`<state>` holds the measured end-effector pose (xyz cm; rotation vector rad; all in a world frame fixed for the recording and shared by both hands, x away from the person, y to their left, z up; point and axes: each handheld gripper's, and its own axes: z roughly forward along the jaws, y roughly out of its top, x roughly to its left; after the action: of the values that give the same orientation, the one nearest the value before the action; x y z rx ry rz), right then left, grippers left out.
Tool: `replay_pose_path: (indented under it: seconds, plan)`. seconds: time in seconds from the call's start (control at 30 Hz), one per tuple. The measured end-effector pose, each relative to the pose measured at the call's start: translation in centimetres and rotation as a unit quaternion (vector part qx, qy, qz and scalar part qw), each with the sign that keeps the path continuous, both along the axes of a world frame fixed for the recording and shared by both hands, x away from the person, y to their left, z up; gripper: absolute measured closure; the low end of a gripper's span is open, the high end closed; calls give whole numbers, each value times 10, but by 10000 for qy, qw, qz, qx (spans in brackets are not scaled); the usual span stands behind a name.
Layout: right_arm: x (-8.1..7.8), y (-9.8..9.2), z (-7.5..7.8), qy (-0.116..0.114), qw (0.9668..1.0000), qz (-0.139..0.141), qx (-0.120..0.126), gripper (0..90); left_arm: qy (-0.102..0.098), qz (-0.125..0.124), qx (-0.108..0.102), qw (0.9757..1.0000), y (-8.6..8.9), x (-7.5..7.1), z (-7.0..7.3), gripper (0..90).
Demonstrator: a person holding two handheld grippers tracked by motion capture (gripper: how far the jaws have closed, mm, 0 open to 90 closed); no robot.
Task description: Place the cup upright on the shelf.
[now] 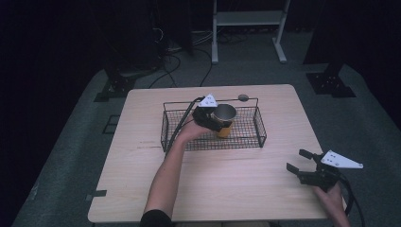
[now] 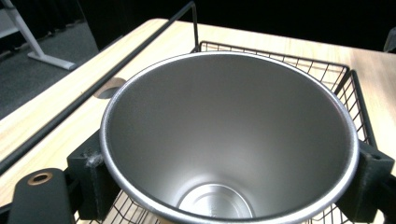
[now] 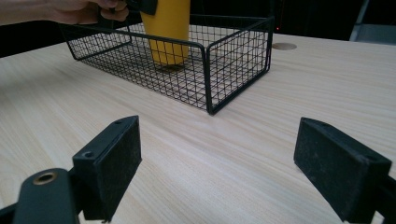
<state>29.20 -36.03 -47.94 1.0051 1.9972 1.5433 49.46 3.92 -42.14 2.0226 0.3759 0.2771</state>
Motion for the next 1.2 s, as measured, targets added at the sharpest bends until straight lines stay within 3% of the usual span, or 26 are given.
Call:
replay_pose_path:
  seconds: [0.53,0.9,1.2]
  plan:
    - [0,0,0,0,10000,2,4,139,84,-7,288,9995,0,0,-3,119]
    - [0,0,0,-1,10000,5,7,139,4,105,260,9996,1,0,-1,78]
    - [0,0,0,-4,10000,-2,8,139,-118,152,84,9998,1,-2,6,30]
